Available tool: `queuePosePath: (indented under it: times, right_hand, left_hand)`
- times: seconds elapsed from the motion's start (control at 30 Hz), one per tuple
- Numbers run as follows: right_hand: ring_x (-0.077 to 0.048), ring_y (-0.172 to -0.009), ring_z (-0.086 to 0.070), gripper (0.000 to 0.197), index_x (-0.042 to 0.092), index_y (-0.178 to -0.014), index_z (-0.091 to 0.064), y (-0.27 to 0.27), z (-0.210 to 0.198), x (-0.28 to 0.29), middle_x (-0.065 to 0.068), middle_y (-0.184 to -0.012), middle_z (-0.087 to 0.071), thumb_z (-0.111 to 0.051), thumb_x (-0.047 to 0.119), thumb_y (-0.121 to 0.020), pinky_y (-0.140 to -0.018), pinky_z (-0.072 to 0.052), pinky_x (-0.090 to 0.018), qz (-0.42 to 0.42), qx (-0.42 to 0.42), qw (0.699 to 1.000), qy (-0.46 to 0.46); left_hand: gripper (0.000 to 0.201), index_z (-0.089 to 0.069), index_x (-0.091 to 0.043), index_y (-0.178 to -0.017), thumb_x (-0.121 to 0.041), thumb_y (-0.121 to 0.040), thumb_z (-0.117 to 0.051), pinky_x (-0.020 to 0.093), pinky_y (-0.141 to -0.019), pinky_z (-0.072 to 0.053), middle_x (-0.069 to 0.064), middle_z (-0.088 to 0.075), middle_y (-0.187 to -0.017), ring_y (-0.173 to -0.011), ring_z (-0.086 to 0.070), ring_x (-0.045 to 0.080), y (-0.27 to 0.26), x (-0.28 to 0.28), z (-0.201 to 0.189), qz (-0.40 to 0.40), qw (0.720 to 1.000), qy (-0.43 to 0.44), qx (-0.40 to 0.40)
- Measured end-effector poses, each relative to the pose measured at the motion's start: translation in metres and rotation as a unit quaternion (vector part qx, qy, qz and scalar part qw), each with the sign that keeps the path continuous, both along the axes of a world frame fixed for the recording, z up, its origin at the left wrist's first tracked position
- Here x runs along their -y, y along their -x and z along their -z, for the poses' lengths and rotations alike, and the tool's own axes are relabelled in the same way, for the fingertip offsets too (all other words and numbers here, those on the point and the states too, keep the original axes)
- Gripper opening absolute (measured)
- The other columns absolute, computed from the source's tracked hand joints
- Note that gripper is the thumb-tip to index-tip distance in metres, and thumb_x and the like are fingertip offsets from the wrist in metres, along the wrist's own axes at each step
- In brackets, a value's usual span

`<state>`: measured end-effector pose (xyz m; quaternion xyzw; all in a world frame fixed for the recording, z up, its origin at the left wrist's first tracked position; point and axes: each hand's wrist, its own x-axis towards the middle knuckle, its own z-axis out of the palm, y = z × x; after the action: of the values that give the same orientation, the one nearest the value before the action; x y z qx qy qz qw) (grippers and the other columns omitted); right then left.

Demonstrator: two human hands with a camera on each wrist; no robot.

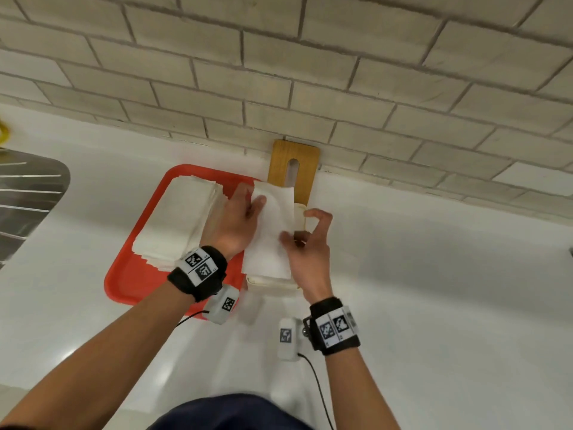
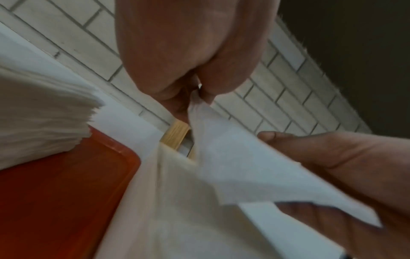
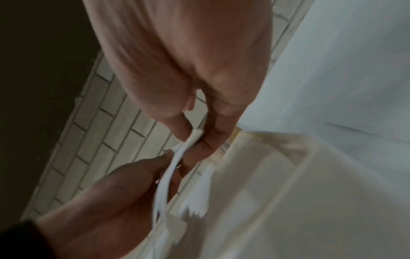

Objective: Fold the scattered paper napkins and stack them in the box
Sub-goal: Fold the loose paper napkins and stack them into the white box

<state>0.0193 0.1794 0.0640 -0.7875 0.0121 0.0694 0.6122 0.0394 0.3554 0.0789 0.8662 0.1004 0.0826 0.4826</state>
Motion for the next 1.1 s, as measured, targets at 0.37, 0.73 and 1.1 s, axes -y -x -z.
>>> queuePosePath:
  times: [0.37,0.73,1.1]
  right_hand:
    - [-0.022,-0.084,-0.071,0.012,0.012,-0.111,-0.064,0.001,0.048,0.01,-0.003,-0.092,-0.073,-0.069,0.013,-0.1,-0.079,-0.059,-0.036,-0.048,0.094,0.966,0.235]
    - [-0.041,-0.128,-0.059,0.1,-0.002,-0.145,-0.037,0.009,0.083,0.117,-0.022,-0.14,-0.055,-0.07,0.073,-0.088,-0.099,-0.055,-0.047,0.077,-0.237,0.833,0.493]
    - [-0.018,-0.116,-0.068,0.037,0.011,-0.139,-0.06,0.028,0.067,0.105,0.004,-0.123,-0.072,-0.067,0.027,-0.107,-0.09,-0.05,-0.024,0.049,0.012,0.977,0.205]
  left_hand:
    - [0.046,-0.05,-0.017,-0.142,-0.02,-0.1,-0.067,0.043,-0.113,-0.042,0.006,-0.05,-0.146,-0.135,-0.045,0.03,0.001,0.006,0.05,0.115,0.971,-0.208,0.021]
    - [0.126,0.013,-0.049,-0.165,-0.095,-0.072,-0.058,0.052,-0.129,0.017,-0.011,0.029,-0.172,-0.159,0.032,0.028,0.002,-0.01,0.068,0.307,0.841,-0.399,-0.199]
    - [0.112,-0.005,-0.05,-0.167,-0.097,-0.076,-0.052,0.051,-0.13,0.014,-0.002,0.017,-0.178,-0.16,0.032,0.026,-0.001,0.004,0.047,0.276,0.883,-0.343,-0.162]
